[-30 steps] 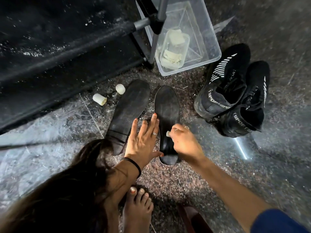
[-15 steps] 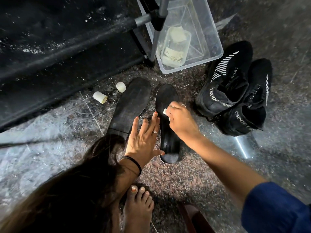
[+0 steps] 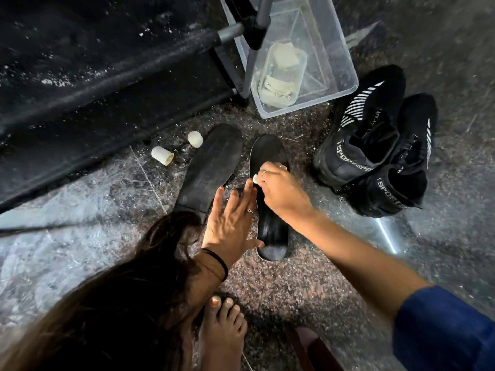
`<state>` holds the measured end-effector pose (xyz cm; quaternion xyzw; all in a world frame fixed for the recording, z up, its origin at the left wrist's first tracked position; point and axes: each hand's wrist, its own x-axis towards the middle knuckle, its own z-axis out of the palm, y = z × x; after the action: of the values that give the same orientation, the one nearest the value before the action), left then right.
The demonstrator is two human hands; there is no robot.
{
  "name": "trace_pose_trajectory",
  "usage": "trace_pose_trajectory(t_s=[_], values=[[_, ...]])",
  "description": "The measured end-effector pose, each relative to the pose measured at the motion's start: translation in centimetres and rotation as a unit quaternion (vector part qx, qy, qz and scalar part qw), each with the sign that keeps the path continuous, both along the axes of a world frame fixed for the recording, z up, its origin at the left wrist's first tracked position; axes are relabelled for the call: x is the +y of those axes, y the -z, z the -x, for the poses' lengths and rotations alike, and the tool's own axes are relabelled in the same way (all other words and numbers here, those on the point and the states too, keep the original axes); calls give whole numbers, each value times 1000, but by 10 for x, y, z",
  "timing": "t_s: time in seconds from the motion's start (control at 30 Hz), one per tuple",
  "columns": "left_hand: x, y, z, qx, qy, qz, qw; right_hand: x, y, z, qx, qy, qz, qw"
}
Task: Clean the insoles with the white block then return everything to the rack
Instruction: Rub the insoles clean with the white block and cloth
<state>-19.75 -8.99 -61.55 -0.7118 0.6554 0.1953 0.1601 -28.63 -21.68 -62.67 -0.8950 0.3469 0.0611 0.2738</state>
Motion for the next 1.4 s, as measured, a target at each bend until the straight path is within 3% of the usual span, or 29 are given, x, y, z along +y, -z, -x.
trace_pose_trajectory(t_s=[0.13,0.27,0.33,0.53,0.67,0.83,1.03,1.13,1.3,1.4], values=[[0,-1,0,6,3,0,1000,-21,4,-11,46,-49,17,998],[0,-1,-1,13,1,5,1000,-41,1,-28,37,106,33,993],[1,0,-1,12,1,7,1000,-31,-3,-27,35,130,40,990],[-2,4,0,11,-12,-2,1000,38,-7,25,11,75,-24,997],[0,4,0,-9,5,2,1000,79,-22,60,-22,48,-116,992],[-1,2,0,-13,12,-12,1000,60,-20,62,18,-52,-104,993],[-4,-4,-1,2,8,-17,1000,49,-7,52,21,98,-31,995],[-4,-4,-2,6,6,-16,1000,66,-18,59,-5,34,-62,997],[-3,-2,-2,5,8,-18,1000,71,-19,66,46,-75,-86,992],[-1,-1,0,12,0,-17,1000,62,-22,57,63,-72,-91,991]])
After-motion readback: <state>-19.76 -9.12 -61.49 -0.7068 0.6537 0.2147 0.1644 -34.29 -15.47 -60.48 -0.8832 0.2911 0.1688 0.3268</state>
